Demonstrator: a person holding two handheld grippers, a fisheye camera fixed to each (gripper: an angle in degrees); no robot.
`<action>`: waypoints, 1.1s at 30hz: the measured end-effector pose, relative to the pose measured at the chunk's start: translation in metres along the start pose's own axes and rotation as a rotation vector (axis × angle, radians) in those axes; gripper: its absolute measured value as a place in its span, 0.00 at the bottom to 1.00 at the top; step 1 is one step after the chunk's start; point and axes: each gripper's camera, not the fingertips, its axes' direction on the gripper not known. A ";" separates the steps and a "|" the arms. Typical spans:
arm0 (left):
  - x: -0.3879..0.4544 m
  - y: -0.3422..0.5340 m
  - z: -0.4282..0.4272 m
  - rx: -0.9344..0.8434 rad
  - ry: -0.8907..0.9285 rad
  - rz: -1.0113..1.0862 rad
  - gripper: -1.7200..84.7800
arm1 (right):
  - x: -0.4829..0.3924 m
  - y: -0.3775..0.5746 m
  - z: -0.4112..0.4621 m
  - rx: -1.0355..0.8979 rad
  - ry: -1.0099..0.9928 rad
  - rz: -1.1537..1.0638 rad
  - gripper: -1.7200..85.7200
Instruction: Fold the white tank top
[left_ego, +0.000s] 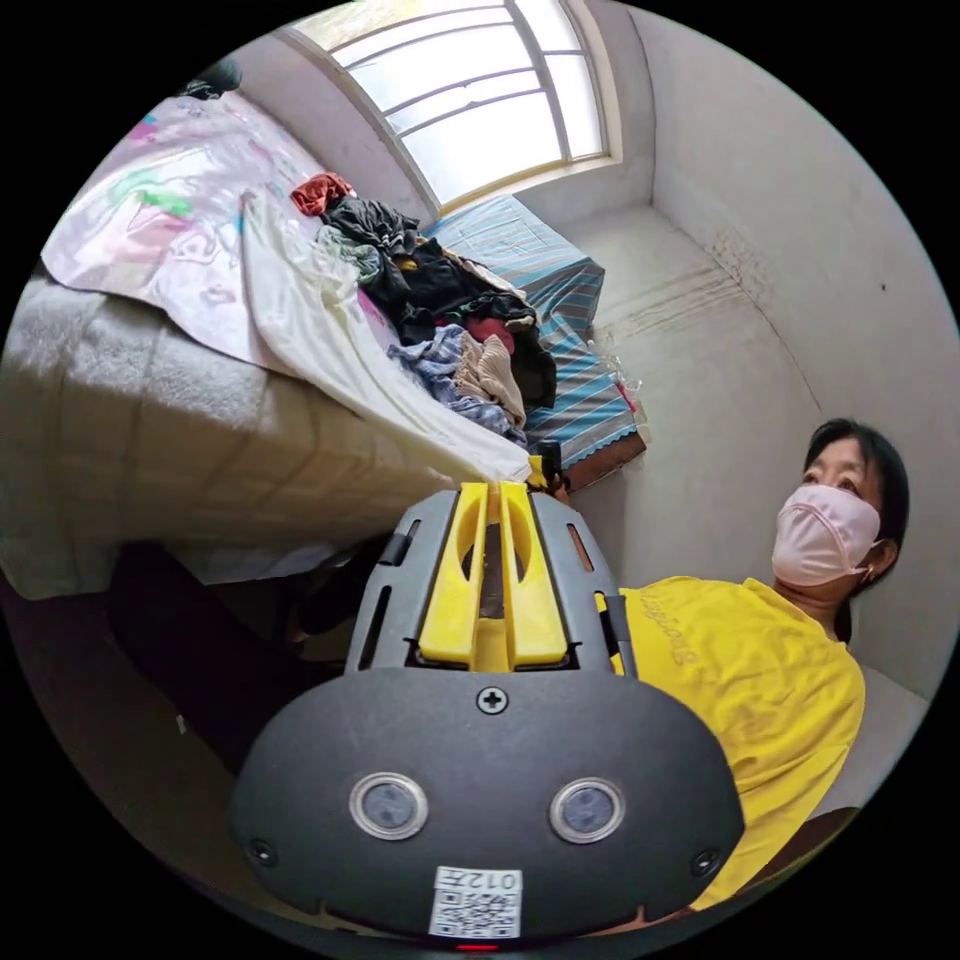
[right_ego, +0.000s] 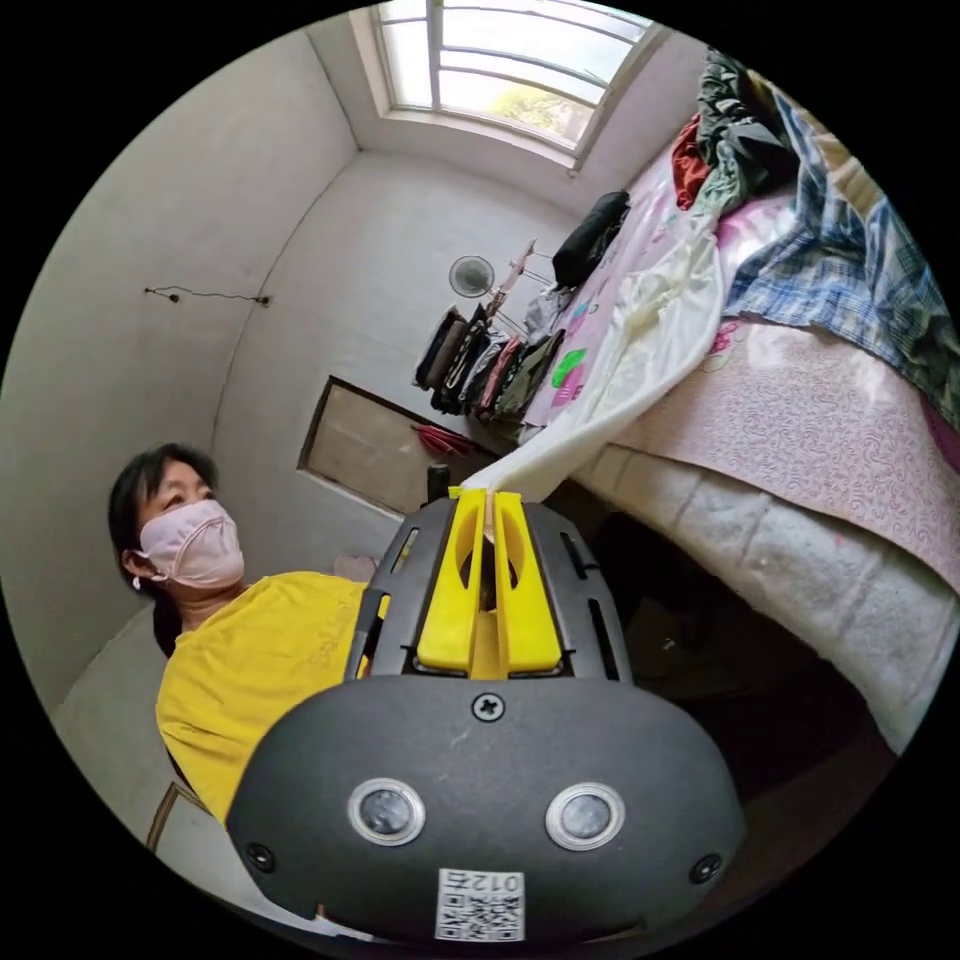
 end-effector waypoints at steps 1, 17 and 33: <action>0.008 0.005 -0.008 0.012 0.007 0.006 0.03 | -0.009 0.004 0.001 -0.001 -0.019 -0.019 0.04; -0.035 -0.106 -0.050 0.128 0.070 0.107 0.03 | -0.034 -0.105 0.010 0.165 -0.083 -0.155 0.04; -0.426 -0.348 0.038 0.084 0.042 -0.415 0.09 | 0.188 -0.373 0.085 0.114 0.281 0.286 0.06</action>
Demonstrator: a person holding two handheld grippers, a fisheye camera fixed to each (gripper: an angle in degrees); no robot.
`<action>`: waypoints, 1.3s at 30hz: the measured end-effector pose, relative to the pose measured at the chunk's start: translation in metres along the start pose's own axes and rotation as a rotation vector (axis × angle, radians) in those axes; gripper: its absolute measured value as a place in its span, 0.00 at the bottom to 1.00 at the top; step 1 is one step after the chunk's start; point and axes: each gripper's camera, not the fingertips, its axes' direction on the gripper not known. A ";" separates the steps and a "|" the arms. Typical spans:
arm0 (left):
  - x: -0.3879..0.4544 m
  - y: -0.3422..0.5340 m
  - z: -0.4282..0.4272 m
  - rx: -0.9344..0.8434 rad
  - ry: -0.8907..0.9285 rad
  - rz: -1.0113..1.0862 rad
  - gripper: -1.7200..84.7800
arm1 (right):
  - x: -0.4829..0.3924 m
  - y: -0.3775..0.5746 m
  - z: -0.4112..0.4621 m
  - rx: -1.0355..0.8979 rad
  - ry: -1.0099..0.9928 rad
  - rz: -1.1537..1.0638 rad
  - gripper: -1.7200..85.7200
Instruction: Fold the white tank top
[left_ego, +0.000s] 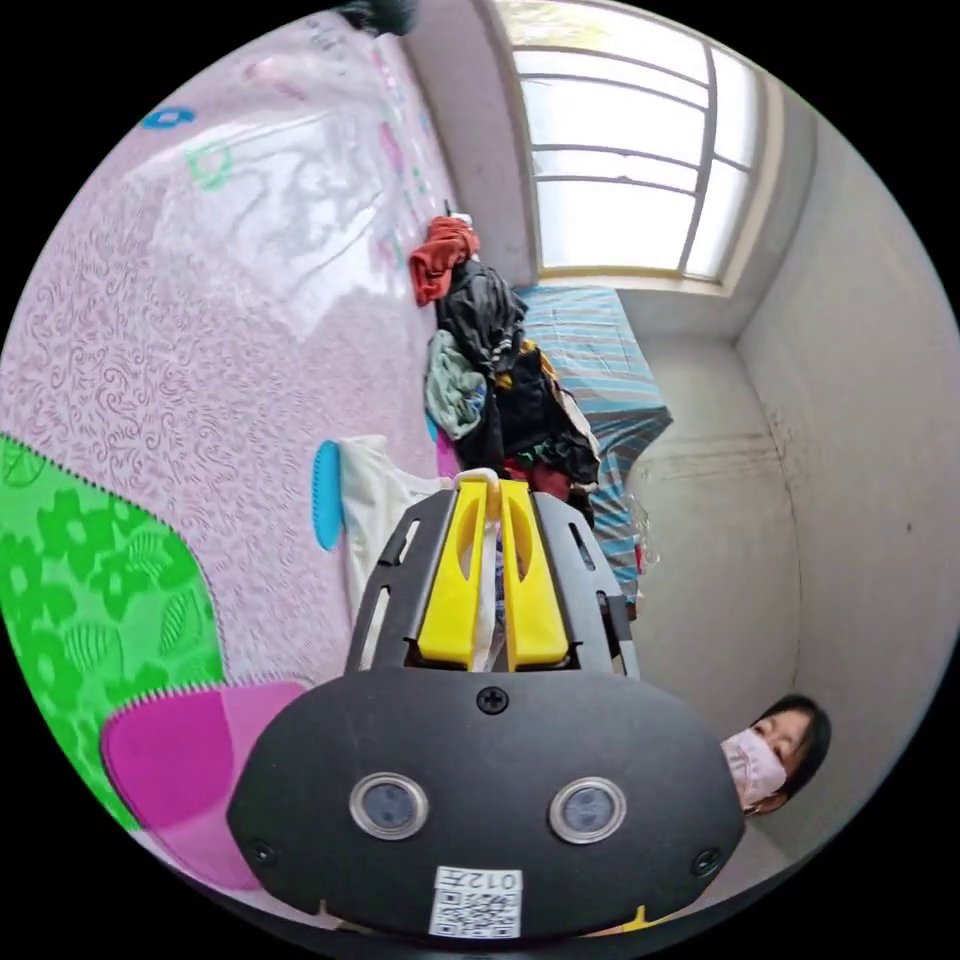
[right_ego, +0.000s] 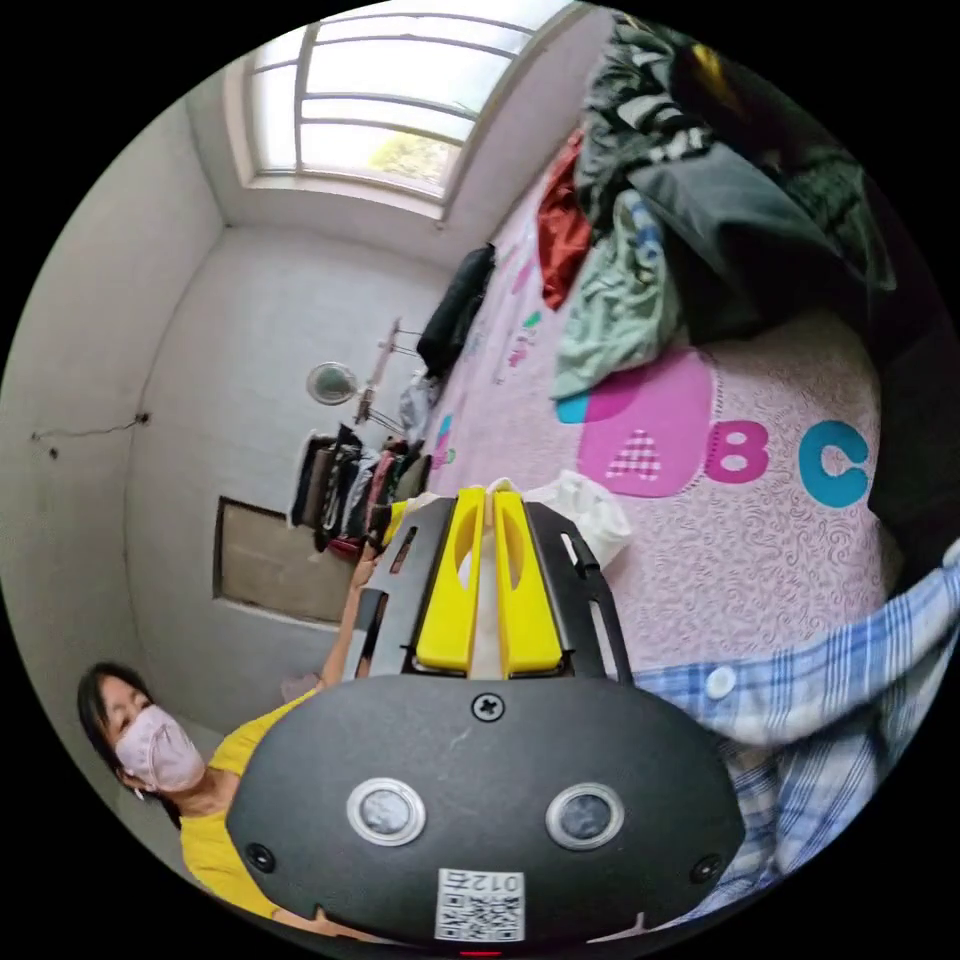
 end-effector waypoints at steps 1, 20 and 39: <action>-0.025 -0.008 0.007 0.002 0.015 -0.062 0.11 | 0.015 -0.010 0.012 -0.013 0.065 0.084 0.08; 0.019 0.162 0.048 -0.214 -0.475 0.254 0.17 | -0.036 0.152 0.002 -0.071 0.229 -0.138 0.13; -0.001 0.208 0.101 -0.165 -0.560 0.209 0.06 | 0.008 0.177 0.002 0.045 0.051 0.016 0.05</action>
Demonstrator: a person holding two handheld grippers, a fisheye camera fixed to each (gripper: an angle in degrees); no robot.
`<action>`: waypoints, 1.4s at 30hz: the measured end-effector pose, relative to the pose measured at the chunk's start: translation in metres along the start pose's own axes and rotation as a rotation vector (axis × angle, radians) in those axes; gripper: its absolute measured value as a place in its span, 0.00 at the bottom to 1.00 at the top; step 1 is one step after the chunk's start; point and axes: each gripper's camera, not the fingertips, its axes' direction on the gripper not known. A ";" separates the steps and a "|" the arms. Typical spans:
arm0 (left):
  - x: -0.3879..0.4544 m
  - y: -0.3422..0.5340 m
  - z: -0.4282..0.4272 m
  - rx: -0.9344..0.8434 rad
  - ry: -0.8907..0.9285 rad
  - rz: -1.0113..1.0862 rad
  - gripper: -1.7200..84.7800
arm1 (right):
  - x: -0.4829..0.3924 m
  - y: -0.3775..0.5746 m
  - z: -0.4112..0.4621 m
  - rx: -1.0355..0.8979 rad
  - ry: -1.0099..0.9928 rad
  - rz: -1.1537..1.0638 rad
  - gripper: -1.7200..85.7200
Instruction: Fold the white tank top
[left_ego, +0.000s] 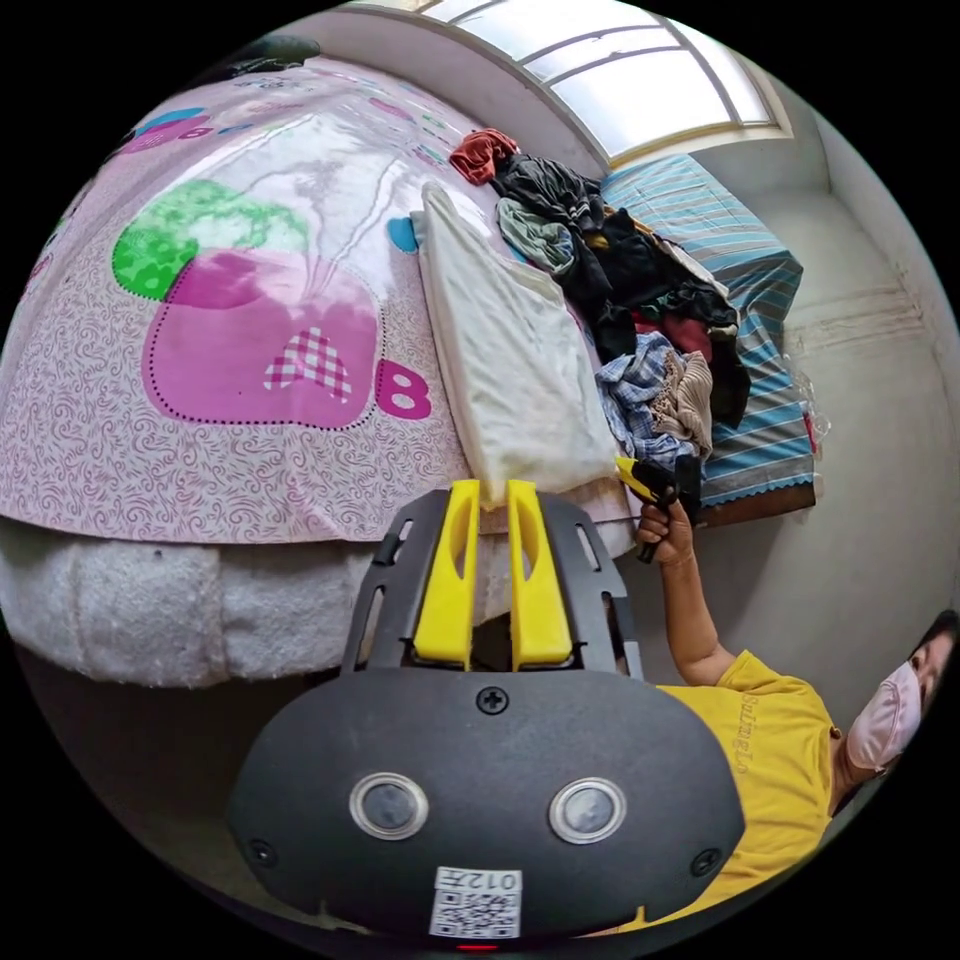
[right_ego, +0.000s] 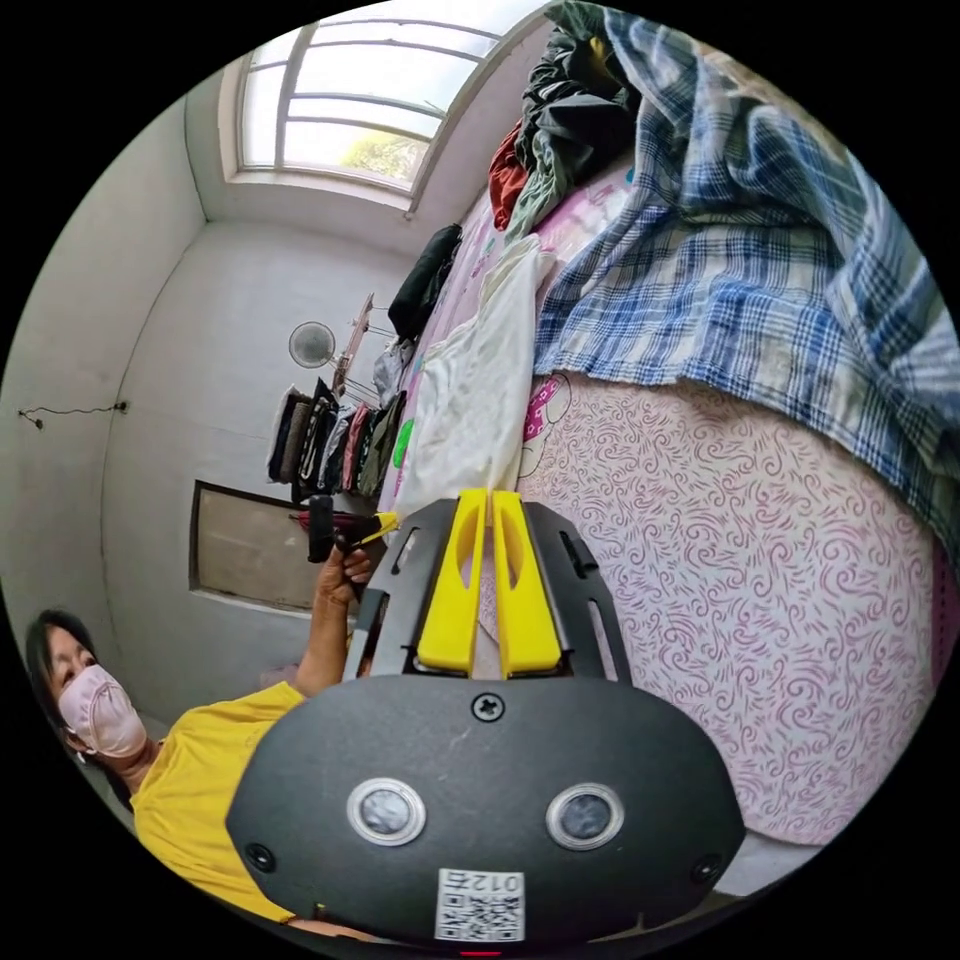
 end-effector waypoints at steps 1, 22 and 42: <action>-0.002 0.002 -0.003 0.014 0.028 -0.004 0.05 | 0.004 0.001 -0.003 0.004 -0.020 0.007 0.04; 0.105 -0.016 -0.100 0.112 -0.227 0.238 0.03 | -0.040 0.011 -0.058 0.078 0.240 -0.330 0.03; 0.069 -0.263 -0.036 -0.013 -0.187 0.096 0.03 | 0.050 -0.168 0.069 -0.076 0.224 -0.077 0.03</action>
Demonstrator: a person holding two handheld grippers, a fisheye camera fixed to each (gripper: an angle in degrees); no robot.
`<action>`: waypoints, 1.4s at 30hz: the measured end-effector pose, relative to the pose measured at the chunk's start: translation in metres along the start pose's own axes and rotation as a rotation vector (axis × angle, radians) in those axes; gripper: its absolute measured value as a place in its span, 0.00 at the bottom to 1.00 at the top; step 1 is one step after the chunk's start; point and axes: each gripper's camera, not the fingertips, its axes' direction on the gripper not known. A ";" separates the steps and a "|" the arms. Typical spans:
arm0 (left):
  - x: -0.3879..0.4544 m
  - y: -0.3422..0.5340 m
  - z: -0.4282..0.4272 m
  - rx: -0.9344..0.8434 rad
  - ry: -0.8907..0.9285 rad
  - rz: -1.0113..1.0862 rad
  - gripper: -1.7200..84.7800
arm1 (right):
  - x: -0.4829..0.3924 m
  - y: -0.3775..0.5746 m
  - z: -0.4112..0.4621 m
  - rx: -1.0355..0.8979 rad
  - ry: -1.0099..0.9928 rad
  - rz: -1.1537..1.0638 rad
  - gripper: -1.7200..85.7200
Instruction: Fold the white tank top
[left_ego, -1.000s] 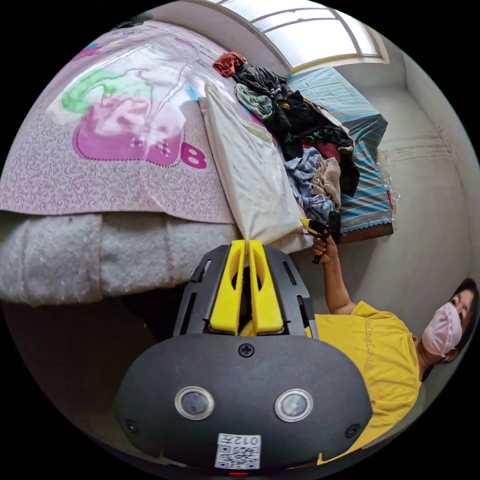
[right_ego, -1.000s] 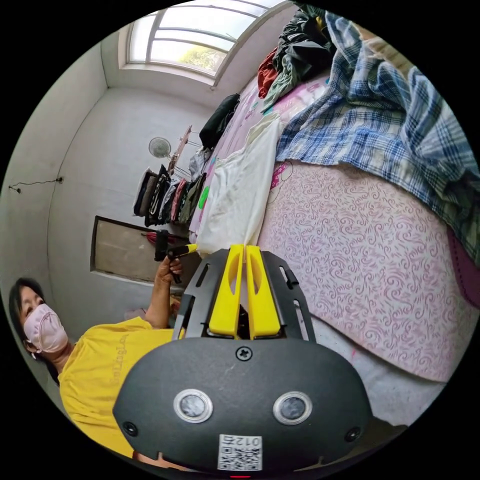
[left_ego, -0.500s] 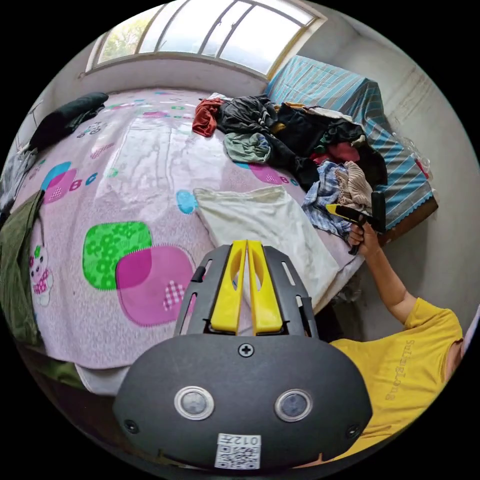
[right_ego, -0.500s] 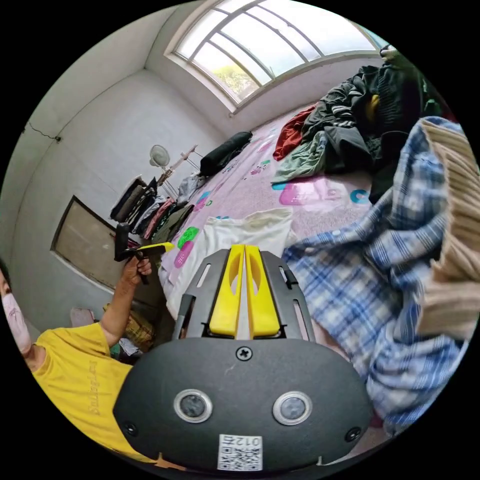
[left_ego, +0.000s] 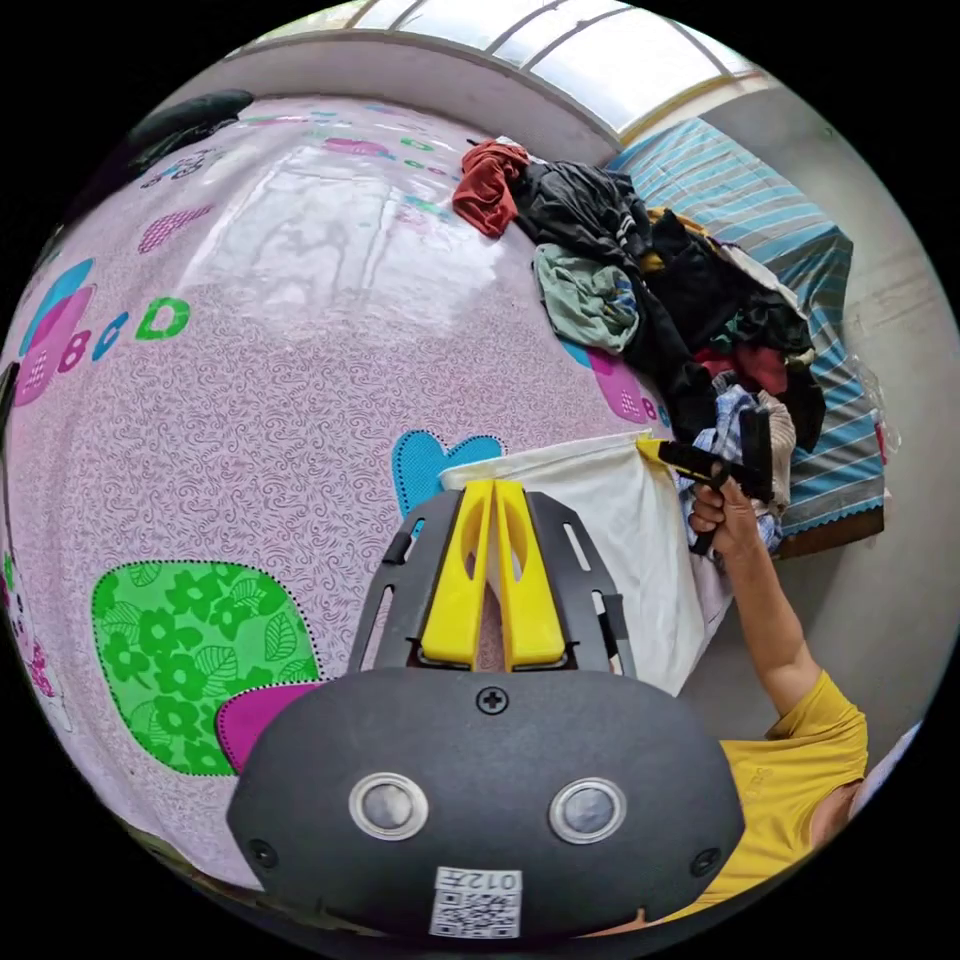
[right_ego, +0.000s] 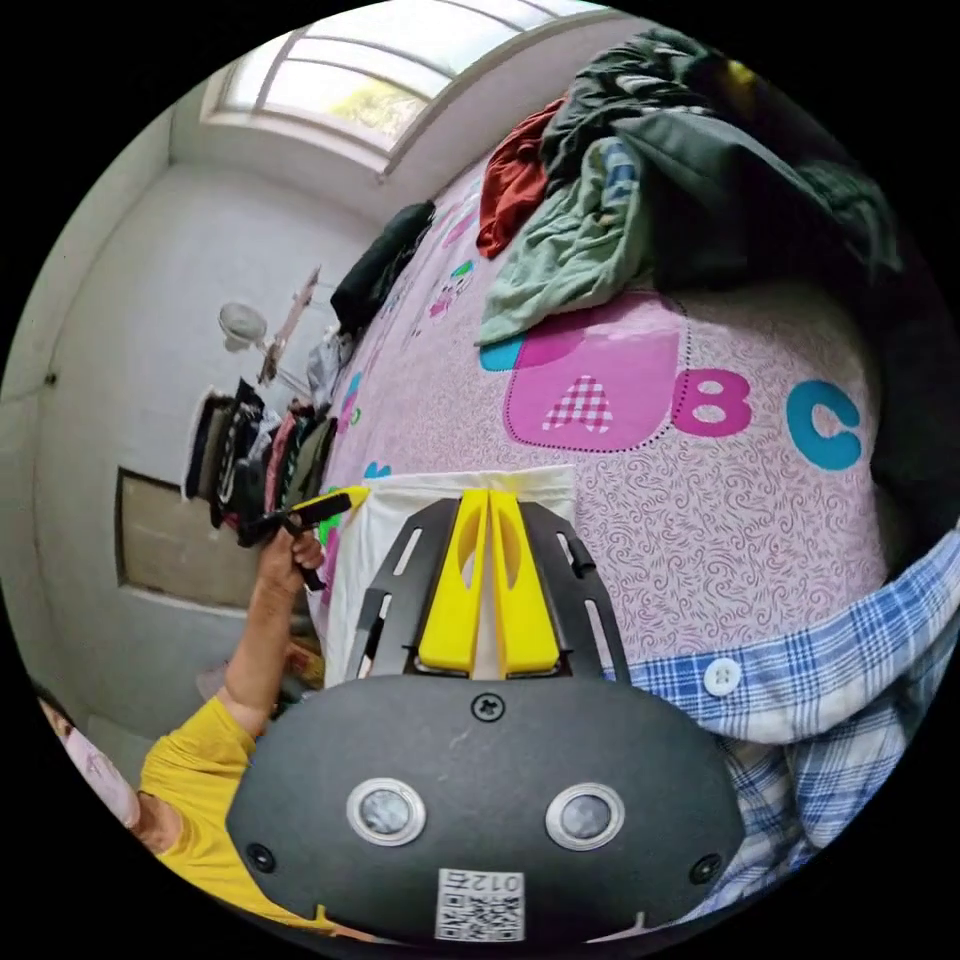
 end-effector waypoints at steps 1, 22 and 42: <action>-0.006 0.003 -0.004 0.015 0.039 -0.020 0.03 | 0.011 0.005 -0.001 0.023 -0.053 0.050 0.03; 0.065 0.100 -0.129 0.128 -0.109 0.026 0.03 | 0.014 0.162 -0.010 0.133 0.156 -0.158 0.03; 0.102 0.283 -0.171 0.029 -0.010 0.000 0.04 | -0.001 0.408 0.092 -0.033 0.320 -0.423 0.03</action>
